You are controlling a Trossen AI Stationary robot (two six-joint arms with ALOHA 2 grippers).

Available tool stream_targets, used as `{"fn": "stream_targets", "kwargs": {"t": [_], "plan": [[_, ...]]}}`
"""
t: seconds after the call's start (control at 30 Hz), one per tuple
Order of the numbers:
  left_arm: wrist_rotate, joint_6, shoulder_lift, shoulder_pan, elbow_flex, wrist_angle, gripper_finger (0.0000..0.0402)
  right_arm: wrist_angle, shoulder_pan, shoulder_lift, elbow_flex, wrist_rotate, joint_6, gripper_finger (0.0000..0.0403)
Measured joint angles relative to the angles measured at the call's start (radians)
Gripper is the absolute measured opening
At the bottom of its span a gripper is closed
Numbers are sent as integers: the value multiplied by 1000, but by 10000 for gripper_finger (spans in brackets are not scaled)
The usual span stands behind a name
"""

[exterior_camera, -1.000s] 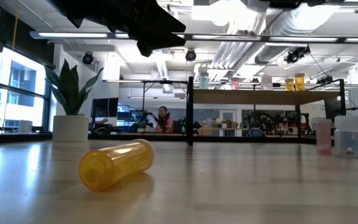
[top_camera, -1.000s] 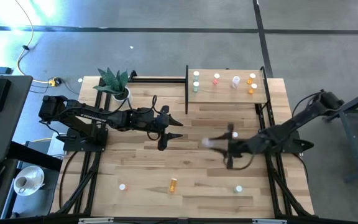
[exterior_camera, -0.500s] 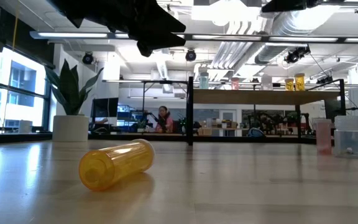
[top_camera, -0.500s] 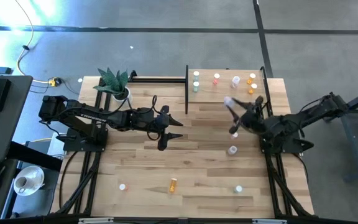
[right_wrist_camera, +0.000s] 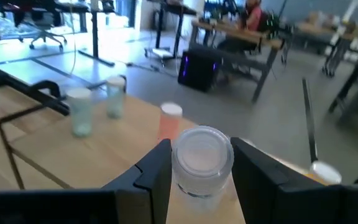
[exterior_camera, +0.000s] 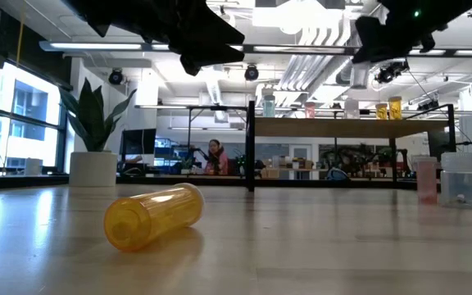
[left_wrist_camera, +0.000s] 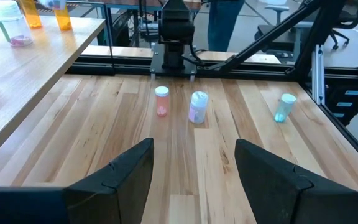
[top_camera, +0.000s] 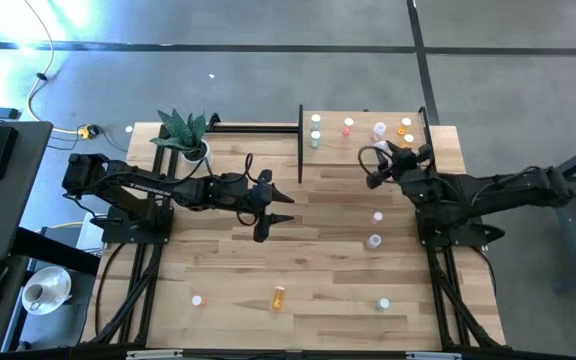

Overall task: Pick and place medicine bottles onto shelf by color
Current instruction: Put the bottom transparent bottle on the shelf aligned with the other transparent pill bottle

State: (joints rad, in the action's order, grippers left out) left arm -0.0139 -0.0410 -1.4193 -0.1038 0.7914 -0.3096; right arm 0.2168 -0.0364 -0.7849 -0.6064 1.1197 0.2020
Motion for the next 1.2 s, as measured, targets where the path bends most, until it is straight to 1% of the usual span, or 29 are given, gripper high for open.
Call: {"fn": "stream_targets", "kwargs": {"t": [0.17, 0.27, 0.47, 0.57, 0.8, 1.0, 1.2], "plan": [[0, 0, 0, 0, 0, 0, 215, 103, 113, 0, 0, -125, 116, 129], [0, 0, 0, 0, 0, 0, 215, 156, 174, 0, 0, -174, 158, 129], [0, 0, 0, 0, 0, 0, 215, 169, 252, -1, 0, -262, 165, 129], [0, 0, 0, 0, 0, 0, 215, 171, 284, -1, 0, -289, 165, 129], [0, 0, 0, 0, 0, 0, 215, 179, 355, -8, 0, -398, 183, 129], [0, 0, 0, 0, 0, 0, 215, 182, 400, -27, 0, -417, 183, 129], [0, 0, 0, 0, 0, 6, 215, 177, 412, -33, -1, -432, 182, 129]]}}
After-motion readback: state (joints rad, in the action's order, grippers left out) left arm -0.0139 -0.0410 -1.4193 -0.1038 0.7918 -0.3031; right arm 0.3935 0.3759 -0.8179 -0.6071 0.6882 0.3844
